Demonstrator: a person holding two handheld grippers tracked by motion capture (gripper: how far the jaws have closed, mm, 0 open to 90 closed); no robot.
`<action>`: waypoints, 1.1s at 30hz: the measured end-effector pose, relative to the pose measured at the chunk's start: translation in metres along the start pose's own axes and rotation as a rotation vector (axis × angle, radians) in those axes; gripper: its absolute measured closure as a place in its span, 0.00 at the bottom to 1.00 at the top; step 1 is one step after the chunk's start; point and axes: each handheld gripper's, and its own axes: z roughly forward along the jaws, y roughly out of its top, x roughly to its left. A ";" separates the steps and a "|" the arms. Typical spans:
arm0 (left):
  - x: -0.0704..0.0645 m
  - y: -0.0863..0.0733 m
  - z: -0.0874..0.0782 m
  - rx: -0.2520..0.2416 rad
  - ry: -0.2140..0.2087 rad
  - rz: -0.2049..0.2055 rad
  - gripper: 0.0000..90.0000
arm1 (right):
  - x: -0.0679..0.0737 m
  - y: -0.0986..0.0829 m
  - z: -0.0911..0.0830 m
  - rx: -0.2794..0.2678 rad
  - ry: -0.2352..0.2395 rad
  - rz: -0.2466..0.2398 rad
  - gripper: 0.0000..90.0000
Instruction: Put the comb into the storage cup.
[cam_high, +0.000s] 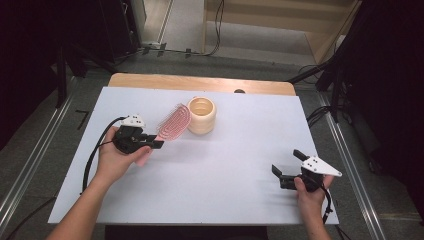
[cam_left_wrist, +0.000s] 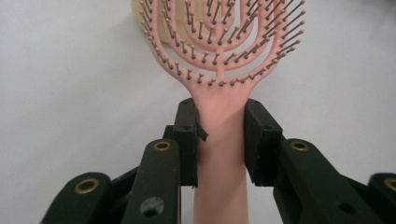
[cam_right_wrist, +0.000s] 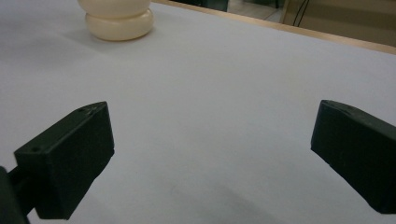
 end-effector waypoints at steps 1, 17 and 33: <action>0.000 0.001 0.000 -0.003 -0.006 -0.002 0.78 | 0.000 0.000 0.000 -0.001 0.001 0.000 0.00; 0.001 0.010 0.004 -0.100 -0.020 -0.022 0.78 | 0.001 0.000 0.001 0.012 0.002 -0.007 0.00; 0.007 0.015 -0.002 -0.219 -0.043 -0.069 0.78 | 0.002 0.000 0.003 0.019 0.003 -0.014 0.00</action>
